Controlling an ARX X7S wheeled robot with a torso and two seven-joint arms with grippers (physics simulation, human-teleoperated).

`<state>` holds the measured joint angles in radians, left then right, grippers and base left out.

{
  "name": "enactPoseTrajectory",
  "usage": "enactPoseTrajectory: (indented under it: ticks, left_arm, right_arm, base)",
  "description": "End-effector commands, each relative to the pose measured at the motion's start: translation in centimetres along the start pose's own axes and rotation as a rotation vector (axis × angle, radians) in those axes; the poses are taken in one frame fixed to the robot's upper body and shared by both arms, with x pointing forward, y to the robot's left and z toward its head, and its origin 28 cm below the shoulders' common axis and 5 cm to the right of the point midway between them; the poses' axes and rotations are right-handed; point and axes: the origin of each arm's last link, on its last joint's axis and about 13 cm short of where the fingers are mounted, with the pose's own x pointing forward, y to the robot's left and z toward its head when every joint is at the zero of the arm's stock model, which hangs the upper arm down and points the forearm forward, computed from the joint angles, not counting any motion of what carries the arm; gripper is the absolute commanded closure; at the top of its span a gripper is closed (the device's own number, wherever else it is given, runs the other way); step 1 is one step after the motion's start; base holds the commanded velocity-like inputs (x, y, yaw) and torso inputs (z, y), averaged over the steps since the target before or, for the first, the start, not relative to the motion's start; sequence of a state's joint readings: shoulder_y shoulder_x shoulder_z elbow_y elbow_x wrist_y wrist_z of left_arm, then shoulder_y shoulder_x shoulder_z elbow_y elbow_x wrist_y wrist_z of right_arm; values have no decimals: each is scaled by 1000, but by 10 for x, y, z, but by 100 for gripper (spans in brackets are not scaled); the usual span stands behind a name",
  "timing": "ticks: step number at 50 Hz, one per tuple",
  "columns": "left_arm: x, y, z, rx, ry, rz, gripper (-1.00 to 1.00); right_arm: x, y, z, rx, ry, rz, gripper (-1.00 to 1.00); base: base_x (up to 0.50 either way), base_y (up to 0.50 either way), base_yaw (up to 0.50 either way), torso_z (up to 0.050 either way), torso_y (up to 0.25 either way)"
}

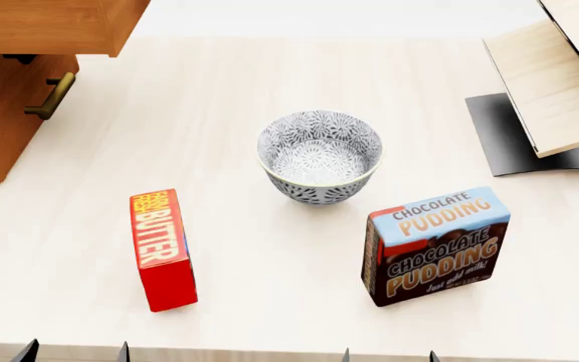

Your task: Close the top drawer of the cabinet.

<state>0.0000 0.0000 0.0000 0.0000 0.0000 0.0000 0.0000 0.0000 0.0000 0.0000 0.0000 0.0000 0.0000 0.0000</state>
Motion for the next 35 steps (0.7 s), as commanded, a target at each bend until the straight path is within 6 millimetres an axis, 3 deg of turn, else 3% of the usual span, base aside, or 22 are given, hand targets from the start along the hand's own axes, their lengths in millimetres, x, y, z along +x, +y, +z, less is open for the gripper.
enactPoseTrajectory:
  ticks: [1, 8, 14, 16, 18, 19, 20, 21, 23, 24, 26, 27, 30, 35]
  left_arm:
    - [0, 0, 0, 0, 0, 0, -100]
    - [-1, -2, -1, 6, 15, -49, -100]
    - [12, 2, 5, -10, 133, -14, -100]
    - [23, 8, 31, -46, 146, 3, -100]
    - [25, 9, 39, -41, 156, 8, -100]
    - [33, 13, 69, -62, 124, 16, -100]
    - [31, 14, 72, -68, 201, 13, -100]
    - [27, 15, 90, -74, 155, -9, -100]
    - [26, 15, 97, -59, 146, -11, -100]
    - [22, 15, 118, -53, 137, -39, -100]
    - [18, 15, 135, -41, 122, -98, -100]
    - [18, 15, 135, -41, 122, -98, -100]
    - [17, 18, 162, -62, 98, -116, -100]
    - [21, 20, 172, -24, 50, -102, -100]
  right_arm:
    - [0, 0, 0, 0, 0, 0, -100]
    - [-1, 1, -4, 1, 34, 3, -100]
    - [7, -2, 0, -14, 75, -42, -100]
    - [13, -4, 22, -40, 65, -41, -100]
    - [14, -4, 30, -38, 67, -37, -100]
    - [19, -5, 56, -33, 51, -13, -100]
    - [19, -6, 63, -32, 65, -9, -100]
    - [20, -7, 77, -1, 102, 37, -100]
    - [20, -8, 90, -2, 127, 48, -100]
    - [20, -9, 100, -29, 120, 43, -100]
    - [17, -11, 114, -56, 100, 27, -100]
    - [17, -11, 115, -56, 100, 27, -100]
    - [17, -15, 136, -77, 52, -3, -100]
    - [18, -19, 151, -66, -22, 17, -100]
  base:
    - [0, 0, 0, 0, 0]
    - [0, 0, 0, 0, 0]
    - [0, 0, 0, 0, 0]
    - [0, 0, 0, 0, 0]
    - [0, 0, 0, 0, 0]
    - [0, 0, 0, 0, 0]
    - [0, 0, 0, 0, 0]
    - [0, 0, 0, 0, 0]
    - [0, 0, 0, 0, 0]
    - [0, 0, 0, 0, 0]
    - [0, 0, 0, 0, 0]
    - [0, 0, 0, 0, 0]
    - [0, 0, 0, 0, 0]
    - [0, 0, 0, 0, 0]
